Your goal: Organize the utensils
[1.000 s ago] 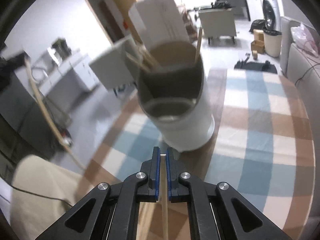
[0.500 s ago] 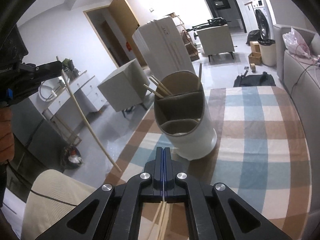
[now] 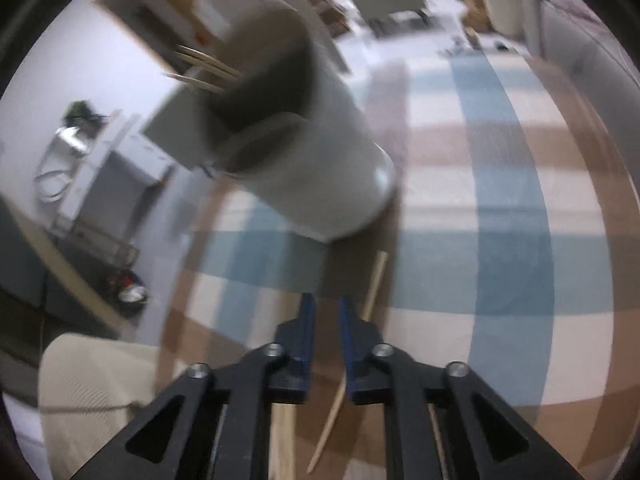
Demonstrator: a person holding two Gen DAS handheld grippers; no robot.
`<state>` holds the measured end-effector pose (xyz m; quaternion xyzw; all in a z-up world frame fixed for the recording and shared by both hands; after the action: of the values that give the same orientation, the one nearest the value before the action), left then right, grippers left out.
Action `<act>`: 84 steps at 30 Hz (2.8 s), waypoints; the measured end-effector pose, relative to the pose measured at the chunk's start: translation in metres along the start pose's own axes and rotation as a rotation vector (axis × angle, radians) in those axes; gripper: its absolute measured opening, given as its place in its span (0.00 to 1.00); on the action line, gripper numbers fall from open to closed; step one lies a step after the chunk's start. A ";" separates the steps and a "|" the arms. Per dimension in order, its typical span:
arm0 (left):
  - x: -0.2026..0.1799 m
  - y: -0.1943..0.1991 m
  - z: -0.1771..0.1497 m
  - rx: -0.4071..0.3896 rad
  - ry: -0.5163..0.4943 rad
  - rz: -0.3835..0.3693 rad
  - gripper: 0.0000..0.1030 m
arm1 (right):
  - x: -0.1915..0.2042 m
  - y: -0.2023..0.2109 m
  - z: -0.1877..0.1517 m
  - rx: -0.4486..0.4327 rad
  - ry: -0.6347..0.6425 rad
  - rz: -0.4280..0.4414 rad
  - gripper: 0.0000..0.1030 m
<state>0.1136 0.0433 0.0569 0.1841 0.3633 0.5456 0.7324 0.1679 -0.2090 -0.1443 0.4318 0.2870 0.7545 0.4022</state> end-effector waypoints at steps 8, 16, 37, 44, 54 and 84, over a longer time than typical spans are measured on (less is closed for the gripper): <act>0.019 -0.002 -0.010 0.027 0.045 -0.008 0.01 | -0.005 -0.046 0.013 0.070 0.056 -0.203 0.38; 0.034 0.002 -0.012 0.024 0.078 -0.008 0.01 | 0.023 -0.062 -0.003 0.073 0.275 -0.366 0.08; 0.010 0.009 0.012 -0.033 0.038 -0.022 0.01 | 0.036 0.073 0.030 -0.335 0.054 0.006 0.05; -0.002 0.008 0.051 -0.075 0.033 -0.042 0.01 | 0.066 0.125 0.079 -0.536 0.085 0.080 0.05; -0.013 -0.017 0.111 -0.148 -0.010 -0.045 0.01 | 0.108 0.144 0.188 -0.770 0.182 0.111 0.05; 0.010 -0.087 0.106 -0.125 -0.015 -0.028 0.01 | 0.093 0.057 0.220 -0.931 0.111 -0.225 0.05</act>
<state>0.2505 0.0366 0.0661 0.1371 0.3258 0.5555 0.7527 0.3133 -0.1397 0.0412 0.1313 -0.0152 0.7766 0.6160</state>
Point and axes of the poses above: each gripper's, at about its wrist camera, not at the fingertips, and y roughly against the way its jaws point, x to its left, z to its top, the point moved 2 cm from there along -y, roughly the way its jaws point, and after that the axes turned 6 degrees about -x, right-handed, at the moved point
